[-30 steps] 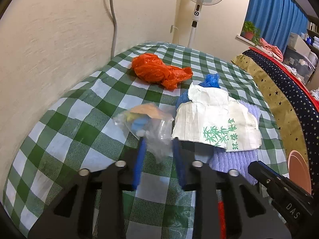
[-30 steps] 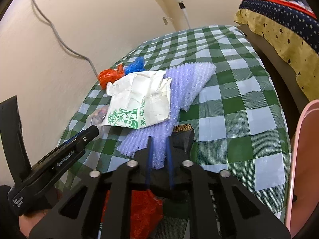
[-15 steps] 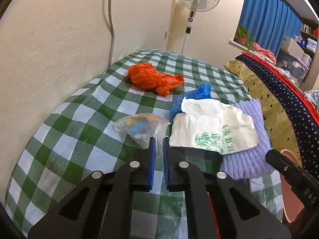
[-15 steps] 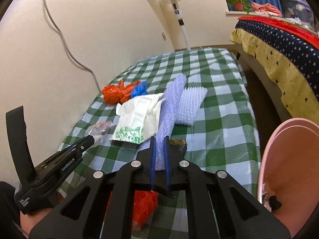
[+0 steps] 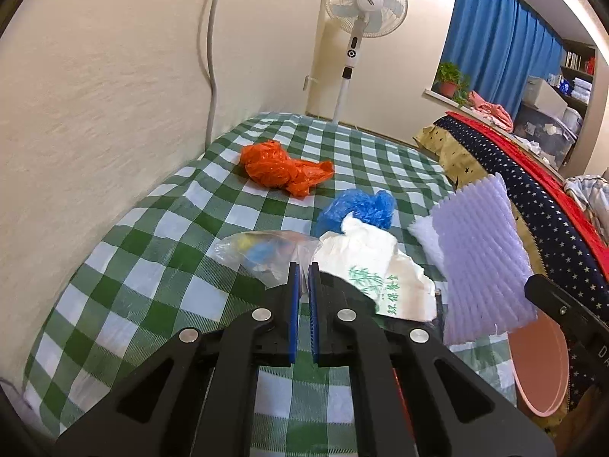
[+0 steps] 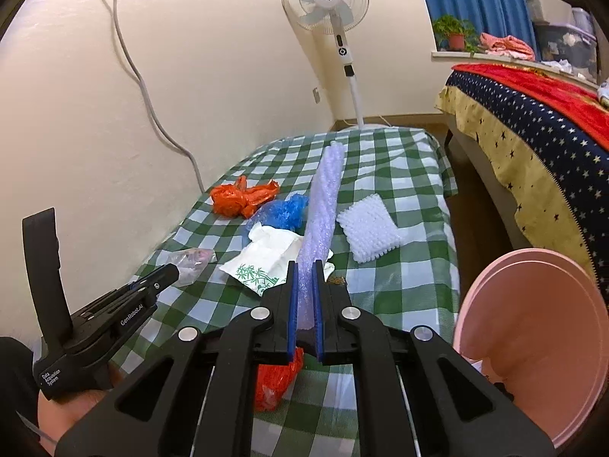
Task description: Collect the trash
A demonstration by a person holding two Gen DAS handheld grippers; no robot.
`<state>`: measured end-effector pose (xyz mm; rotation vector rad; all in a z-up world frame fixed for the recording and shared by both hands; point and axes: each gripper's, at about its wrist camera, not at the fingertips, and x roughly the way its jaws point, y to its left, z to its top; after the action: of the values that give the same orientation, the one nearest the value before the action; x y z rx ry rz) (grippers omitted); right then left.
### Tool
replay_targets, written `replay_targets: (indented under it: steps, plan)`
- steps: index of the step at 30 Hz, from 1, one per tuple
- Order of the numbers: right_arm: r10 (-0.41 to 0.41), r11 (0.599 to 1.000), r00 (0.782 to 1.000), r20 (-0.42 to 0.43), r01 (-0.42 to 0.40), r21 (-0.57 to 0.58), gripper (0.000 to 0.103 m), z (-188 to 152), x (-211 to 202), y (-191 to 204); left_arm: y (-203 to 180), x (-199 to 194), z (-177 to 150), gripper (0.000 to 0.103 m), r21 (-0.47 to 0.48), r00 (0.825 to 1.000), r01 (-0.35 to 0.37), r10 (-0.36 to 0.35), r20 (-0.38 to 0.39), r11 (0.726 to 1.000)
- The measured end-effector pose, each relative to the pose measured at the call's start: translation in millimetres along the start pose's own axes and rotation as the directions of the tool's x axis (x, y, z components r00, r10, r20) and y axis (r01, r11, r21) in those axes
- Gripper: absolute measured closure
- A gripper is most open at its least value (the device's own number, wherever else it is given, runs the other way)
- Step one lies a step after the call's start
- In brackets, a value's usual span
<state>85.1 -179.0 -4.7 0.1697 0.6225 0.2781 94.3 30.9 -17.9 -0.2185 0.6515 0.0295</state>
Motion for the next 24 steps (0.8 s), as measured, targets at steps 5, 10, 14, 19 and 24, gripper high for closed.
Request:
replay_targets:
  steps: [5,10,14,19,24]
  plan:
    - [-0.016,1.0,1.0,0.019,0.016,-0.015,0.096,-1.8,-17.6,1.7,-4.9,-14.6,-2.4,0.098,0.007,1.0,0.023,-0.023,0.018,1.0]
    - [-0.035,0.999,0.999,0.041,0.036,-0.027,0.096,-3.1,-36.7,1.9,-9.9,-28.6,-4.2,0.098,0.021,0.998,0.04,-0.041,0.038,0.999]
    - [-0.05,0.998,0.997,0.06,0.052,-0.031,0.096,-3.6,-51.3,1.1,-14.5,-39.5,-5.4,0.098,0.037,0.997,0.048,-0.05,0.051,0.998]
    - [-0.067,0.997,0.995,0.08,0.07,-0.037,0.096,-5.2,-68.8,1.1,-20.0,-51.3,-7.0,0.098,0.053,0.996,0.062,-0.065,0.065,0.997]
    - [-0.084,0.995,0.991,0.1,0.088,-0.037,0.096,-4.8,-83.9,-1.3,-25.8,-59.7,-8.2,0.098,0.075,0.994,0.076,-0.081,0.076,0.994]
